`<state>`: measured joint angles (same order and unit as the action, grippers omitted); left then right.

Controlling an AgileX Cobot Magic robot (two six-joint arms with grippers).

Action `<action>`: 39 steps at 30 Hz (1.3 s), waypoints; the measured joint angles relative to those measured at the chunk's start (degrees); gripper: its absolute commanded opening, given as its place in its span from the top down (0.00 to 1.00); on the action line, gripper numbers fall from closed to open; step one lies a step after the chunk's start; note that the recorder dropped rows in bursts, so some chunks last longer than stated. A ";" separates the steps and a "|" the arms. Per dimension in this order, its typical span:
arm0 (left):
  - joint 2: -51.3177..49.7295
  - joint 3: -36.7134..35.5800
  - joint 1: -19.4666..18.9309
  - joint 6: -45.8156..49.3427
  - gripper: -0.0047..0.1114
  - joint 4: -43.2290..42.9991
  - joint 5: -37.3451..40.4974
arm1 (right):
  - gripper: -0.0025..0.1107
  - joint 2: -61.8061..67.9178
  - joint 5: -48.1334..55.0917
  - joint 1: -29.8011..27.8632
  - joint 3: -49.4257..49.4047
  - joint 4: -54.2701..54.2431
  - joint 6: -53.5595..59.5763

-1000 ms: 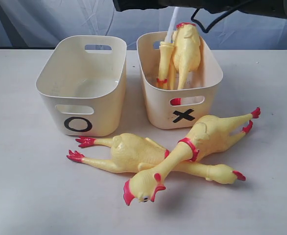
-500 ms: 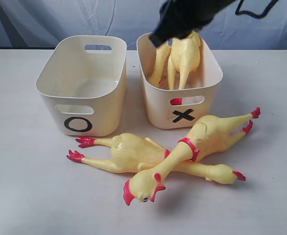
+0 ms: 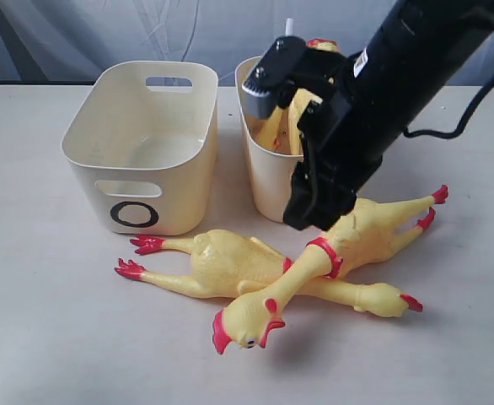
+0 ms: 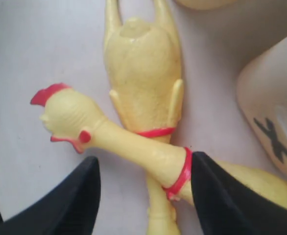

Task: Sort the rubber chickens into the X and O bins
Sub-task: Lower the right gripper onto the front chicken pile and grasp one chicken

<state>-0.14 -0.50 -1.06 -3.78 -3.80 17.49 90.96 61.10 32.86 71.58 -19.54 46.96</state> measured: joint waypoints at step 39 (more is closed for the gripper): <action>0.00 0.00 0.00 0.00 0.96 0.00 0.00 | 0.61 9.75 -28.33 20.35 -17.70 11.73 11.49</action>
<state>-0.14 -0.50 -1.06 -3.78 -3.80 17.49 100.71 32.77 53.21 53.88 -7.81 58.45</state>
